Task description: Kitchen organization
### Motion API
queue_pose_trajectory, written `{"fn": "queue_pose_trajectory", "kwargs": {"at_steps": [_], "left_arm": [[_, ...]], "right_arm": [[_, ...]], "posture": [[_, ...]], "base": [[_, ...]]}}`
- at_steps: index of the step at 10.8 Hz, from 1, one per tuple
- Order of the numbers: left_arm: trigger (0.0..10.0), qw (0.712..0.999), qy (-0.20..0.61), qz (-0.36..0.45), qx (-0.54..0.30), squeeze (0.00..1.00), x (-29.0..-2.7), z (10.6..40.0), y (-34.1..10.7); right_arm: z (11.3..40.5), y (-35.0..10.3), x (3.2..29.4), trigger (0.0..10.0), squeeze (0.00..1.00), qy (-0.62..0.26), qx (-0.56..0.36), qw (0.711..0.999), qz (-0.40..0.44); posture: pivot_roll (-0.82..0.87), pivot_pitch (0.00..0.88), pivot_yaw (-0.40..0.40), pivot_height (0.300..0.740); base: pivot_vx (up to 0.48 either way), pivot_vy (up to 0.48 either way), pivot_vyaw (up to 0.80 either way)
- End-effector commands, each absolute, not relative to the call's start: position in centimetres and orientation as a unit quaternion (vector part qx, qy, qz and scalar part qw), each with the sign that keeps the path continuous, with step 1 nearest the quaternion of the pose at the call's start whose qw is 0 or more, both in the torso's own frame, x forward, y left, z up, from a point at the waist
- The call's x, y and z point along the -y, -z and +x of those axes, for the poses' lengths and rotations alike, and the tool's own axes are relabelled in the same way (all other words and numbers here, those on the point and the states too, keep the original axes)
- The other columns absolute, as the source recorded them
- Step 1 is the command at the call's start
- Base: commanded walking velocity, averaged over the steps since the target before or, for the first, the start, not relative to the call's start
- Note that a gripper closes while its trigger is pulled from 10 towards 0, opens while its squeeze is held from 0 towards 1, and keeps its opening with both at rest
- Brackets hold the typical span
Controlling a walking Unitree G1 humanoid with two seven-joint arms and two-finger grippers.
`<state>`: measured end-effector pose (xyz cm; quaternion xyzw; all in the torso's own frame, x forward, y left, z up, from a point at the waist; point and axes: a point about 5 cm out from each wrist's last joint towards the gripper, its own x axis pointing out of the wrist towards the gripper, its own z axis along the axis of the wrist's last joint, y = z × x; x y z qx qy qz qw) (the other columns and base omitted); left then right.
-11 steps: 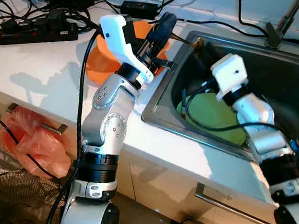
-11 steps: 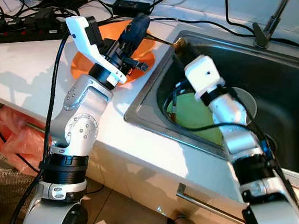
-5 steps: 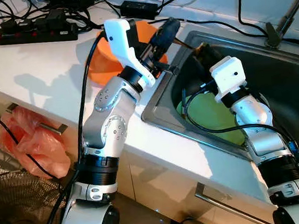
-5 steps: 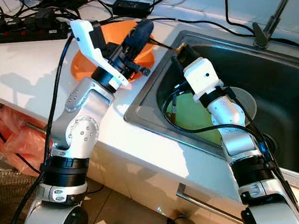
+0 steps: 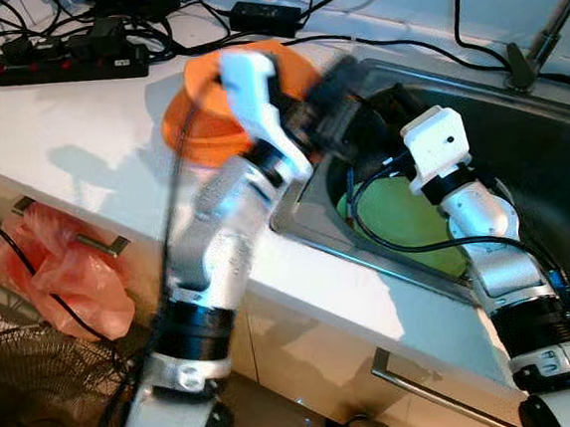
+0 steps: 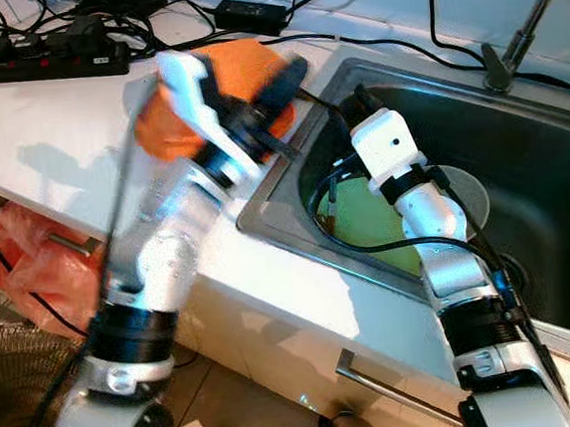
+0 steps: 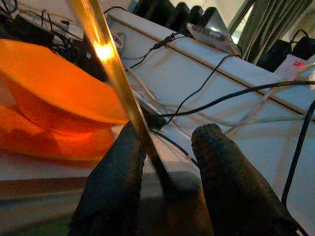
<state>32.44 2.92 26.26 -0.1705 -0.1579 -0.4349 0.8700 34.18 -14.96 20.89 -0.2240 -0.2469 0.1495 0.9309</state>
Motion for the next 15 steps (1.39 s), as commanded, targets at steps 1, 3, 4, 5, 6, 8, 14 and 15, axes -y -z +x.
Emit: {"fn": "queue_pose_trajectory", "kwargs": {"at_steps": [1,3,4,5,6,8,14,15], "left_arm": [[10.0,0.864,0.451,-0.165,0.152,0.00,-2.3,32.0,-26.1],[10.0,0.858,0.463,-0.166,0.144,0.00,-1.7,31.9,-25.8],[10.0,0.857,0.466,-0.164,0.144,0.00,-1.6,31.8,-25.8],[10.0,0.858,0.465,-0.162,0.145,0.00,-1.7,31.8,-25.8],[10.0,0.861,0.458,-0.160,0.150,0.00,-1.9,32.0,-25.9],[10.0,0.869,0.446,-0.149,0.158,0.00,-2.2,32.2,-26.1],[10.0,0.869,0.436,-0.142,0.186,0.00,-2.2,32.2,-27.0],[10.0,0.869,0.436,-0.141,0.187,0.00,-2.2,32.2,-27.0]], "right_arm": [[34.0,-21.8,15.0,10.0,0.00,-0.149,0.264,0.927,-0.220],[33.9,-21.8,14.5,10.0,0.00,-0.158,0.264,0.926,-0.217],[34.0,-21.7,14.6,10.0,0.00,-0.156,0.263,0.927,-0.217],[34.0,-21.7,14.7,10.0,0.00,-0.154,0.261,0.928,-0.218],[34.0,-21.6,14.8,10.0,0.00,-0.152,0.258,0.929,-0.219],[34.0,-21.5,14.8,10.0,0.00,-0.152,0.256,0.929,-0.220],[34.2,-20.4,15.0,10.0,0.00,-0.149,0.231,0.935,-0.226],[34.3,-20.4,15.0,10.0,0.00,-0.149,0.230,0.935,-0.227]], "posture": [[0.02,0.130,-0.041,0.740],[0.02,0.133,-0.040,0.740],[0.02,0.133,-0.040,0.740],[0.02,0.133,-0.040,0.740],[0.02,0.133,-0.040,0.740],[0.02,0.135,-0.040,0.740],[0.02,0.132,-0.040,0.740],[0.02,0.132,-0.040,0.740]], "base": [[0.000,0.000,0.00],[0.000,0.000,0.00],[0.000,0.000,0.00],[0.000,0.000,0.00],[0.000,0.000,0.00],[0.000,0.000,0.00],[0.000,0.000,0.00],[0.000,0.000,0.00]]}}
